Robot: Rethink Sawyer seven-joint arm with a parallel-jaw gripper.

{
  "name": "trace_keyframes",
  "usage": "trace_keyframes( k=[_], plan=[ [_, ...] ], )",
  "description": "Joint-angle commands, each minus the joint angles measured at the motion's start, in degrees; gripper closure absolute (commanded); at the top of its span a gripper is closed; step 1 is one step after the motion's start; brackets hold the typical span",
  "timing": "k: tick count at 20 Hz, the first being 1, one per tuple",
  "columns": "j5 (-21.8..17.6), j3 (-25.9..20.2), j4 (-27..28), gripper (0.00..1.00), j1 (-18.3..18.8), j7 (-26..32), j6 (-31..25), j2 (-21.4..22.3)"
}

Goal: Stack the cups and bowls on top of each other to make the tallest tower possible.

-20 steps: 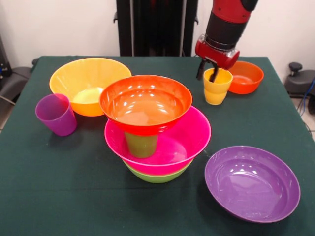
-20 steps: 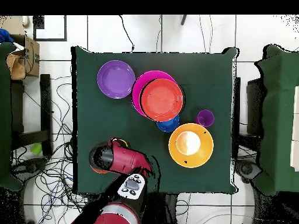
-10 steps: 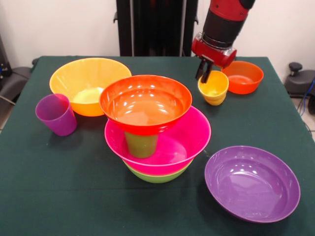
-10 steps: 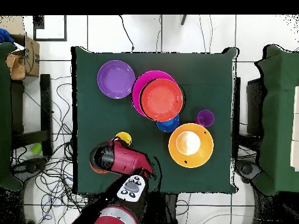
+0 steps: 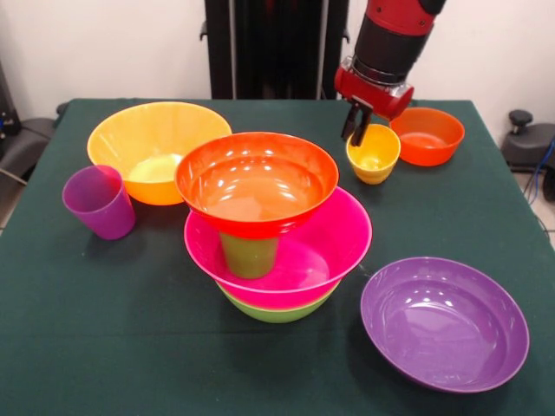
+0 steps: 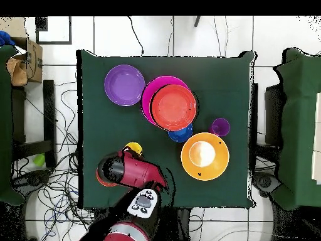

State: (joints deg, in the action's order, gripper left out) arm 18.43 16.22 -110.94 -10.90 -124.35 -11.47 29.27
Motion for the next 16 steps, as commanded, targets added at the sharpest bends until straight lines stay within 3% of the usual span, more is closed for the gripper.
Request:
trace_keyframes(
  k=[1, 11, 16],
  plan=[
    [1.72, -5.26, -1.2, 1.0, 2.54, -9.47, -0.53, 5.51],
    [2.91, -10.36, 3.66, 1.0, 12.65, -5.25, -10.74, 11.16],
    [3.05, -12.49, 3.56, 1.0, 15.86, -4.66, -13.95, 13.67]
  ],
)
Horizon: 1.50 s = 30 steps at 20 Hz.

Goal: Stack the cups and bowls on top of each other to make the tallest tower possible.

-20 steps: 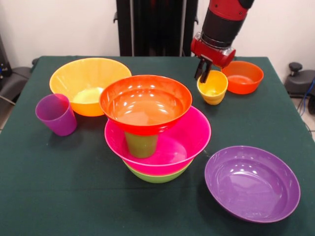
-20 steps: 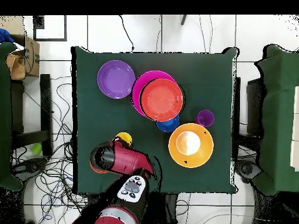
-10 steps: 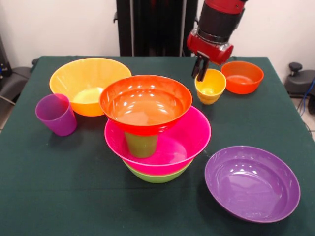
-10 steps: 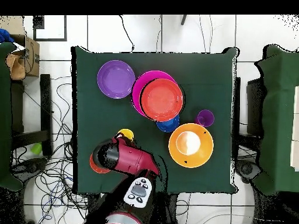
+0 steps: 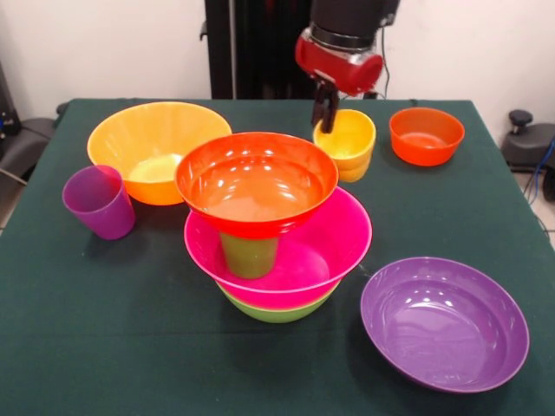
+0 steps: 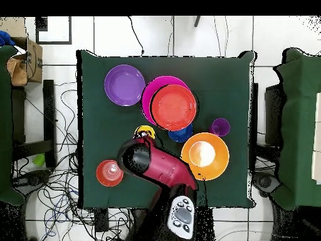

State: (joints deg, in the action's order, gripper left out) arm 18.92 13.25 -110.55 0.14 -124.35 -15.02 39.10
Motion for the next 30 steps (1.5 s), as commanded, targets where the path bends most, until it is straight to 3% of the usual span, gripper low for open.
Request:
trace_keyframes(
  k=[1, 6, 11, 19, 24, 30],
  plan=[
    [2.57, -10.11, 2.85, 1.0, 5.77, -4.18, -11.62, 4.77],
    [2.1, -10.99, 2.67, 1.0, 7.65, -3.57, -17.24, 7.97],
    [4.22, -13.56, -2.02, 1.0, 8.02, -3.99, -25.55, 14.74],
    [7.65, -13.94, -7.0, 1.0, 6.82, -3.0, -26.79, 18.65],
    [7.0, -13.18, -6.37, 1.0, 7.98, -2.16, -27.65, 19.24],
    [0.81, -10.07, 2.13, 1.0, 13.05, 0.21, -32.68, 17.18]
  ],
)
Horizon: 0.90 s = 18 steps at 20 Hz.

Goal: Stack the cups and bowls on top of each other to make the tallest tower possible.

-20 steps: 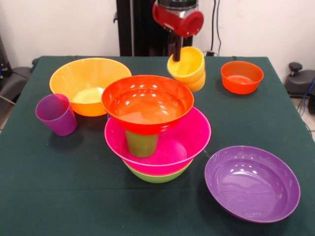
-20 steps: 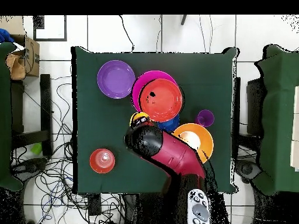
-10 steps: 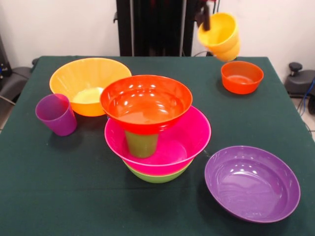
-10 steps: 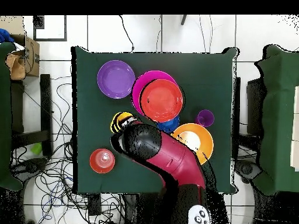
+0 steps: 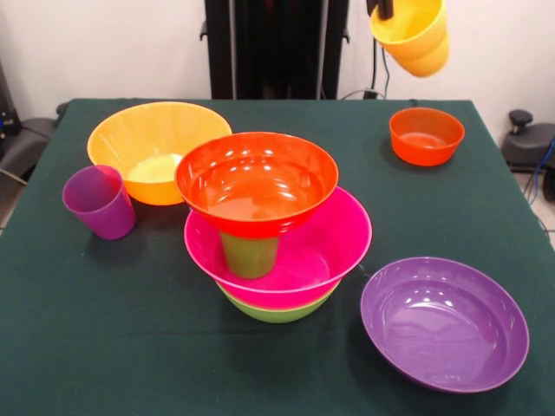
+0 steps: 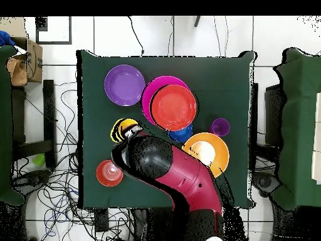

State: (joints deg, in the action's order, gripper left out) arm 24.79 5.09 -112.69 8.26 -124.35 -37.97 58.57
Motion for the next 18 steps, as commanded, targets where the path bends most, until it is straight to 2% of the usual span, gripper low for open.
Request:
trace_keyframes(
  k=[1, 4, 5, 7, 12, 18],
  plan=[
    [-6.78, -1.51, 7.57, 1.0, 6.19, 0.98, -10.53, -3.9],
    [-10.54, -1.22, 13.8, 1.0, 8.48, 2.04, -12.77, -6.69],
    [-12.37, -0.9, 17.84, 1.0, 8.65, 1.24, -14.71, -8.45],
    [-14.37, -0.55, 21.16, 1.0, 8.69, -0.12, -15.91, -9.83],
    [-16.07, -1.31, 24.15, 1.0, 9.15, -1.64, -16.07, -11.6],
    [-17.35, -0.62, 27.24, 1.0, 7.34, -3.92, -14.22, -13.44]
  ],
)
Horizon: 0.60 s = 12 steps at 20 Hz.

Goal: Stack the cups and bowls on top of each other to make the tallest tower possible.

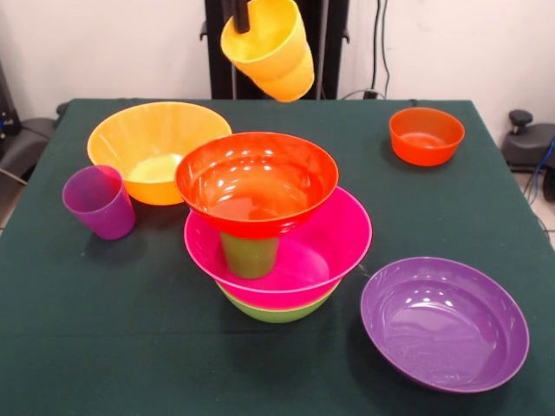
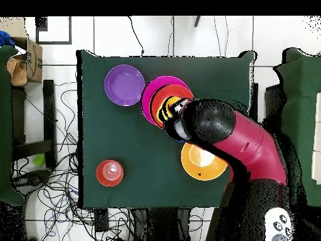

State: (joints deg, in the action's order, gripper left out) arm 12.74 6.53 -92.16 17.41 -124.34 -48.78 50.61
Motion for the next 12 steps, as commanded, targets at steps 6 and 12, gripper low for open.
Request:
trace_keyframes(
  k=[6, 12],
  plan=[
    [-4.05, -1.01, 9.66, 1.0, -4.71, -8.44, -3.53, -8.05],
    [-2.99, -0.27, 12.36, 1.0, -4.65, -7.69, -5.89, -9.25]
  ],
)
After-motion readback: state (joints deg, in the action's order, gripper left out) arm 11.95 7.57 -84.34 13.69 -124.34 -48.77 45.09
